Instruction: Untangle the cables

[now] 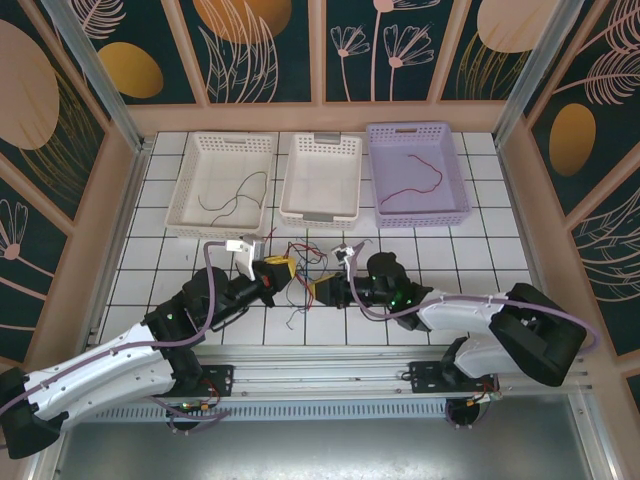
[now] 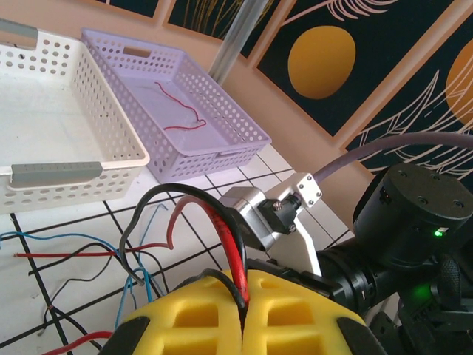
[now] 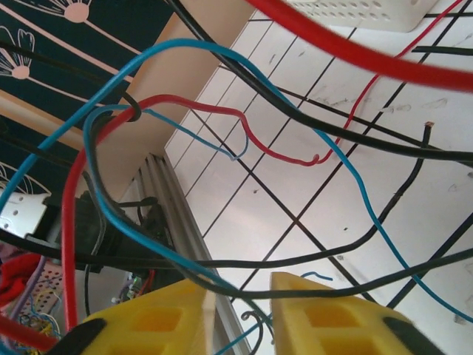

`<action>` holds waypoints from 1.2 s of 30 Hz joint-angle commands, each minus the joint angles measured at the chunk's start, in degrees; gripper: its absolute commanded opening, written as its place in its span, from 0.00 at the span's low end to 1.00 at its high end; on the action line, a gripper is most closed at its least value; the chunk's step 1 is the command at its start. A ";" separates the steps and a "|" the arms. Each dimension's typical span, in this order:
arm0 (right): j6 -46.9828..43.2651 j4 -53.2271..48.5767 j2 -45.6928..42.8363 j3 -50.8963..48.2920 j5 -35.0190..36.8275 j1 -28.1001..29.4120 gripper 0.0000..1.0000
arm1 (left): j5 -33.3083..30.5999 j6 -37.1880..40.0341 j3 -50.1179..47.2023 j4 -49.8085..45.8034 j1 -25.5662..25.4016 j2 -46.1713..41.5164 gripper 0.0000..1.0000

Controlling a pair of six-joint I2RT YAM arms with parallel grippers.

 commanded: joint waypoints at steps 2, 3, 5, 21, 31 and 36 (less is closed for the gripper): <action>-0.67 3.42 0.63 0.56 1.18 0.83 0.09 | 0.39 -0.17 -0.44 2.58 0.04 -1.09 0.00; -0.89 2.89 0.31 0.56 1.74 0.81 0.03 | 0.14 -0.15 -0.41 2.30 0.04 -1.20 0.00; -1.24 1.44 -1.57 -0.21 4.20 0.75 0.00 | -0.32 0.11 -0.17 1.40 0.05 -1.78 0.00; 9.62 -23.37 -28.47 -11.28 17.21 -19.30 0.00 | -11.76 2.27 4.83 -14.16 0.05 -8.38 0.00; 7.07 -45.55 -47.06 -0.44 16.76 -30.54 0.00 | -18.18 3.50 9.44 -23.19 0.04 -8.16 0.00; 4.62 -47.65 -42.68 11.77 11.54 -30.40 0.00 | -19.04 4.53 12.00 -26.23 0.04 -6.93 0.00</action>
